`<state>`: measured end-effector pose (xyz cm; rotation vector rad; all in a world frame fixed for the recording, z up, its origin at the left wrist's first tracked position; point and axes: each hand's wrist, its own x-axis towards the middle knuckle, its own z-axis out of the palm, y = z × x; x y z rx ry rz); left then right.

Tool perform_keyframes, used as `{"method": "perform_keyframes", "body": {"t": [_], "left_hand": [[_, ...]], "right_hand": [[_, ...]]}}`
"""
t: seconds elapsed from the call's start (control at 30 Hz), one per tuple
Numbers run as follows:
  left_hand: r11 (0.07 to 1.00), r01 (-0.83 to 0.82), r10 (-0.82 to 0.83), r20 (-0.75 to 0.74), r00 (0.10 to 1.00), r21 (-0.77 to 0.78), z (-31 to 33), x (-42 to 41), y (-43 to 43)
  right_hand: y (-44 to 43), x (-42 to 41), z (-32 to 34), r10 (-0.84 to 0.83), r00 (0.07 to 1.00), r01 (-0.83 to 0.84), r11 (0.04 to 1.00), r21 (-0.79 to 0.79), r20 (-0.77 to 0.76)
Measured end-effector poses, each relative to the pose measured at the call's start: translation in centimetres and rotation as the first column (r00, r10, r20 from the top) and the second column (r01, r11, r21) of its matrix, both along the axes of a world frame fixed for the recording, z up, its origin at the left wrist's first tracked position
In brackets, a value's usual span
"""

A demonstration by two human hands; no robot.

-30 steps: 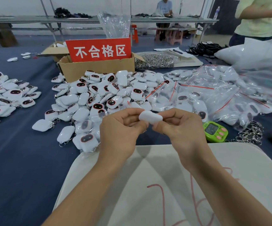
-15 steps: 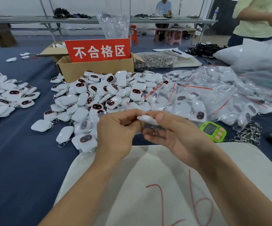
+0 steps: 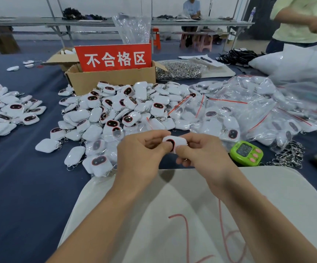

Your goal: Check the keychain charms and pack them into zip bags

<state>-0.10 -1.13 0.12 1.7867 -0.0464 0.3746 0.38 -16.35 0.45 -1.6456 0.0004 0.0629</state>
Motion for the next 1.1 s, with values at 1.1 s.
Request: {"method": "perform_keyframes", "body": {"t": [1.1], "left_hand": [[0.925,0.104,-0.186,0.197,0.963,0.367,0.1,-0.4,0.6]], "right_hand": [[-0.1,0.2,0.7,-0.01,0.977,0.013,1.0,-0.014,0.211]]}}
